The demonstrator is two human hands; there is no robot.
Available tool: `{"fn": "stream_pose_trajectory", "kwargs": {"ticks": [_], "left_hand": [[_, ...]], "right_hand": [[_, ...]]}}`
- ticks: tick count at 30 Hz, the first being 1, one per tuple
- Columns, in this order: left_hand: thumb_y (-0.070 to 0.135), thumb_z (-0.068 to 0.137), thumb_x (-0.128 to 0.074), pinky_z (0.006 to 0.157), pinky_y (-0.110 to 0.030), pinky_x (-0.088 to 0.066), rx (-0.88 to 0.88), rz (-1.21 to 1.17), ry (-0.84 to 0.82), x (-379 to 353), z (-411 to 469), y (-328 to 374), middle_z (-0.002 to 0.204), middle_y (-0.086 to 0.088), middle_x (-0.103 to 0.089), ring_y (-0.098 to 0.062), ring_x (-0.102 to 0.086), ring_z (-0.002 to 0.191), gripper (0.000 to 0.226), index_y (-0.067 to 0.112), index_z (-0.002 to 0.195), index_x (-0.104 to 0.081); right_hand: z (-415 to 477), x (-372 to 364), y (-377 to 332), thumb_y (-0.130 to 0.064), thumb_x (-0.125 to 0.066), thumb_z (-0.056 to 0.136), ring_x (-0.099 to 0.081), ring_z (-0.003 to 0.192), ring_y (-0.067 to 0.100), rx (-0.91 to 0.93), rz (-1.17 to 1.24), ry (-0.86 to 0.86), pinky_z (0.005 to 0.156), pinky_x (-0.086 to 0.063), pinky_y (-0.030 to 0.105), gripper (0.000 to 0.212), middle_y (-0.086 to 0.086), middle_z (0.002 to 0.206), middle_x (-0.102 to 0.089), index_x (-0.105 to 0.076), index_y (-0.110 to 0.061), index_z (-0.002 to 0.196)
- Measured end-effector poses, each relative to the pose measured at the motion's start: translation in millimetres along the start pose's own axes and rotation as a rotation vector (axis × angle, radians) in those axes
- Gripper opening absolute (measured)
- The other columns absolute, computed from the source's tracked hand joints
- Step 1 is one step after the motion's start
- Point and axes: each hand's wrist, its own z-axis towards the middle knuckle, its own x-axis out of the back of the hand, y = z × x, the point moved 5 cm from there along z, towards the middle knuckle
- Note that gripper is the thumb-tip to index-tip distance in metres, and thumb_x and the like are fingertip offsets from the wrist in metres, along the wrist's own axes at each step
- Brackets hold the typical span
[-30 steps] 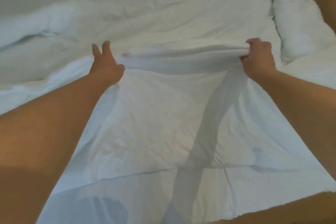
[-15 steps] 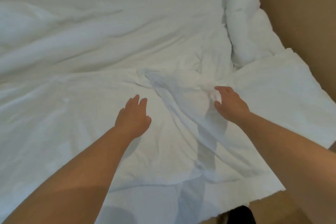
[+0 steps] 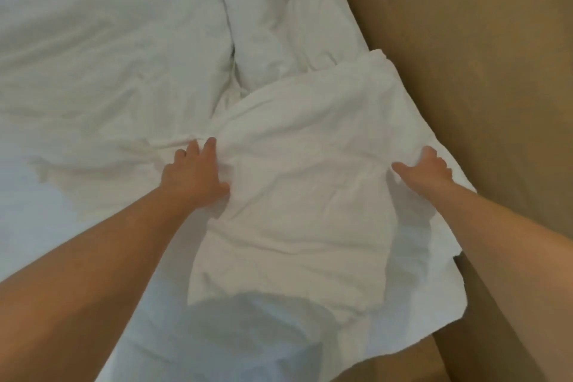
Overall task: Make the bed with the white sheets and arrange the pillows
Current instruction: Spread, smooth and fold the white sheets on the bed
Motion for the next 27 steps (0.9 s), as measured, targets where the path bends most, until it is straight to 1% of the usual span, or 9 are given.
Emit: {"fn": "stream_pose_trajectory", "kwargs": {"ticks": [8,10,12,14,17,20,22,25,27], "left_hand": [[0.037,0.073,-0.077,0.1,-0.054,-0.037,0.074,-0.085,0.021,-15.2,38.6,63.1,0.151,-0.015,-0.022,-0.043,-0.033,0.131,0.118,0.032,0.152,0.012],[0.036,0.071,-0.079,0.094,-0.053,-0.042,0.116,-0.069,0.002,-19.0,45.5,67.1,0.139,-0.016,-0.032,-0.044,-0.044,0.122,0.115,0.028,0.151,0.004],[0.033,0.072,-0.078,0.087,-0.05,-0.046,0.141,-0.068,0.006,-19.3,50.8,65.6,0.12,-0.016,-0.041,-0.044,-0.052,0.111,0.088,0.017,0.139,-0.022],[0.031,0.079,-0.069,0.079,-0.044,-0.045,0.123,-0.02,0.019,-14.8,53.0,66.6,0.099,-0.012,-0.047,-0.042,-0.057,0.102,0.05,0.012,0.112,-0.036],[0.026,0.089,-0.056,0.075,-0.039,-0.04,0.036,0.0,0.09,1.3,50.4,94.9,0.1,-0.016,-0.055,-0.04,-0.058,0.098,0.033,0.008,0.115,-0.045],[0.017,0.092,-0.054,0.082,-0.045,-0.04,-0.073,-0.209,0.2,31.3,51.7,161.2,0.117,-0.028,-0.051,-0.045,-0.053,0.107,0.037,0.0,0.124,-0.044],[0.02,0.094,-0.054,0.094,-0.048,-0.04,-0.006,-0.357,0.1,38.4,52.0,197.3,0.139,-0.028,-0.034,-0.046,-0.045,0.121,0.055,0.004,0.14,-0.03],[0.033,0.094,-0.057,0.112,-0.051,-0.026,0.132,-0.352,-0.094,18.0,39.3,219.2,0.159,-0.021,0.007,-0.047,-0.022,0.14,0.088,0.016,0.154,0.004],[0.042,0.09,-0.059,0.113,-0.048,-0.022,0.108,-0.396,-0.139,9.2,23.4,232.5,0.16,-0.018,0.011,-0.045,-0.019,0.142,0.094,0.017,0.155,0.004]], "right_hand": [[67.7,-6.4,53.1,-0.072,-0.071,0.067,-0.027,0.144,0.031,-0.047,0.322,-0.265,0.115,-0.028,0.047,0.125,0.003,0.161,-0.017,0.007,-0.029,0.155],[73.1,-11.6,49.7,-0.067,-0.078,0.062,-0.036,0.139,0.028,-0.037,0.369,-0.391,0.114,-0.031,0.044,0.127,0.003,0.157,-0.028,-0.005,-0.025,0.156],[71.7,-16.0,45.6,-0.049,-0.083,0.069,-0.055,0.113,0.022,0.017,0.318,-0.469,0.099,-0.043,0.034,0.097,0.006,0.131,-0.055,-0.036,-0.011,0.146],[73.4,-6.2,42.3,-0.025,-0.079,0.078,-0.059,0.088,0.02,0.054,0.286,-0.377,0.082,-0.049,0.032,0.061,0.006,0.104,-0.063,-0.052,-0.007,0.13],[71.9,52.2,44.9,-0.033,-0.07,0.081,-0.062,0.094,0.03,0.07,0.108,-0.123,0.082,-0.053,0.038,0.041,0.01,0.108,-0.065,-0.061,-0.009,0.113],[50.7,130.4,55.9,-0.043,-0.057,0.089,-0.062,0.093,0.035,0.054,-0.055,0.173,0.072,-0.045,0.035,0.034,0.012,0.102,-0.066,-0.064,-0.012,0.097],[28.2,154.1,59.1,-0.043,-0.056,0.089,-0.061,0.085,0.033,0.118,-0.163,0.281,0.068,-0.042,0.034,0.029,0.011,0.094,-0.066,-0.062,-0.014,0.088],[1.9,149.1,57.1,-0.038,-0.055,0.089,-0.061,0.082,0.031,0.206,-0.189,0.299,0.066,-0.04,0.032,0.022,0.006,0.086,-0.063,-0.056,-0.016,0.083],[-4.5,131.7,50.8,-0.035,-0.047,0.09,-0.06,0.086,0.028,0.276,-0.177,0.254,0.072,-0.037,0.033,0.019,0.002,0.087,-0.062,-0.056,-0.019,0.087]]}}
